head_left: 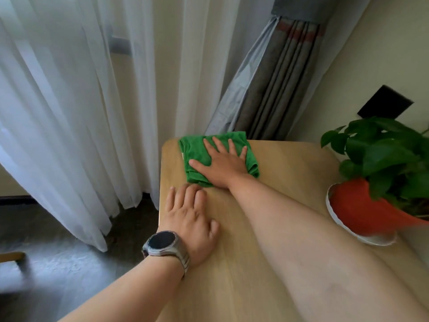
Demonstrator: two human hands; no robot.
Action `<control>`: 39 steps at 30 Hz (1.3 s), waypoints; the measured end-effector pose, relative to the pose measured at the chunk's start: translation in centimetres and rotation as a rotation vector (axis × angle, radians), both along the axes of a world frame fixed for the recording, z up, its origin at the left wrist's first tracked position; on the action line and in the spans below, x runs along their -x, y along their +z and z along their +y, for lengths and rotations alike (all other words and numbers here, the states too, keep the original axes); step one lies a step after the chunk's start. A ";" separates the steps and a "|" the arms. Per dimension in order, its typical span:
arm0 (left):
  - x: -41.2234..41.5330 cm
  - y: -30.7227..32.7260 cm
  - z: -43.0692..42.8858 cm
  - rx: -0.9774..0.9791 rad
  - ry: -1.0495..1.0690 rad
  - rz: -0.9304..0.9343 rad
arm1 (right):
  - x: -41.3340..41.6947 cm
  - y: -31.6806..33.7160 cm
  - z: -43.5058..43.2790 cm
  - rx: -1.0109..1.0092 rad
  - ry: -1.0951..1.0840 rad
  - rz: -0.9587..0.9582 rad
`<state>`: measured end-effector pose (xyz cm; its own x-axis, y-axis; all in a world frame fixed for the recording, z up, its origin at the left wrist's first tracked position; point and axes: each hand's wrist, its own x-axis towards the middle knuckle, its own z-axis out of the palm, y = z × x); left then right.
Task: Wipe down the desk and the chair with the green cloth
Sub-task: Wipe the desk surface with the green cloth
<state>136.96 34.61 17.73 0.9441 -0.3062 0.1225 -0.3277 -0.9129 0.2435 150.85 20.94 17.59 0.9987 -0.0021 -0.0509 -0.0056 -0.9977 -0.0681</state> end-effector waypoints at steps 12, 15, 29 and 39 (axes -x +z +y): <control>-0.4 -0.6 0.1 0.060 -0.017 0.025 | -0.5 0.7 -20.0 -0.044 -0.615 0.000; -0.5 -0.9 -0.1 0.085 -0.012 0.020 | -0.2 0.4 -22.9 -0.070 -0.765 -0.081; -0.4 -0.9 -0.1 0.050 -0.015 0.013 | 1.8 0.2 -19.5 -0.047 -0.611 0.023; -0.4 -0.5 0.2 0.173 -0.051 0.013 | 10.9 0.2 -8.6 0.021 -0.311 0.020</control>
